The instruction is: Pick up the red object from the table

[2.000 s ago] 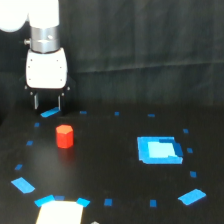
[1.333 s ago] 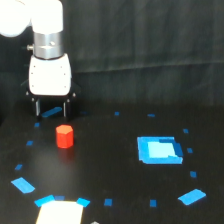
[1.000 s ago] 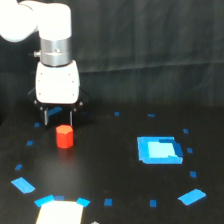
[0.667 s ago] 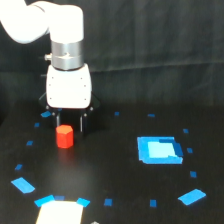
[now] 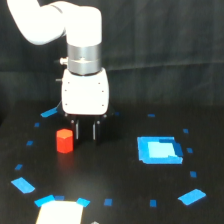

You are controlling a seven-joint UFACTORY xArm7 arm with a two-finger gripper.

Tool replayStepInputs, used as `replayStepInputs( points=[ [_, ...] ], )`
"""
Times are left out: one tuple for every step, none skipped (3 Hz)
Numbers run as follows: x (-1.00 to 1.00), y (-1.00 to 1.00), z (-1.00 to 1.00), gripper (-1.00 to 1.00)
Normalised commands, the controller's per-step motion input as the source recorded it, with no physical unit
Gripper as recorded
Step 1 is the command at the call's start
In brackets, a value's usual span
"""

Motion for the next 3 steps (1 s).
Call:
replayStepInputs(
  points=[
    [-0.2, 1.0, -0.26, 0.67],
    [-1.0, 1.0, -0.07, 1.0],
    [-1.0, -0.32, -0.49, 1.0]
  ],
)
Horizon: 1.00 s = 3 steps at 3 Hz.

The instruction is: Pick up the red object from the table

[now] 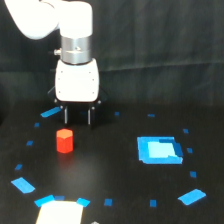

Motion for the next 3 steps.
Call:
replayStepInputs(
  points=[
    [-0.91, -0.93, -0.21, 1.0],
    [0.36, -1.0, -0.91, -0.9],
    [0.93, -1.0, -0.92, -0.15]
  ],
)
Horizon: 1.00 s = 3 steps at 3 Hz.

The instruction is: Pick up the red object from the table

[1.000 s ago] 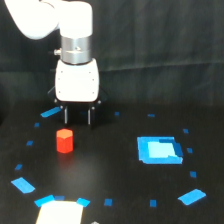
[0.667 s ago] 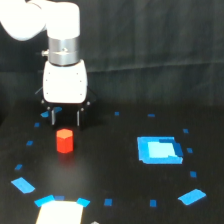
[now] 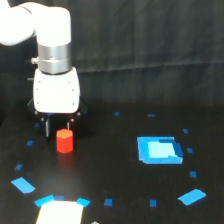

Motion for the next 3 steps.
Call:
replayStepInputs(
  points=[
    [1.0, -1.0, -1.0, -0.82],
    [1.0, -1.0, -1.0, -1.0],
    [0.91, -0.28, 1.0, -1.0]
  ],
)
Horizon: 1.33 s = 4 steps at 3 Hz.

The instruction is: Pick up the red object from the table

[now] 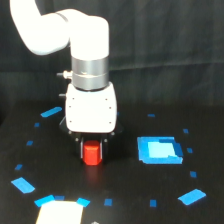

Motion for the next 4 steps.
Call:
replayStepInputs(
  points=[
    [-0.28, 1.0, 1.0, -0.24],
    [0.05, 1.0, 1.0, -0.49],
    [-0.61, 1.0, 1.0, -0.27],
    [-0.22, 1.0, 1.0, -1.0]
  ],
)
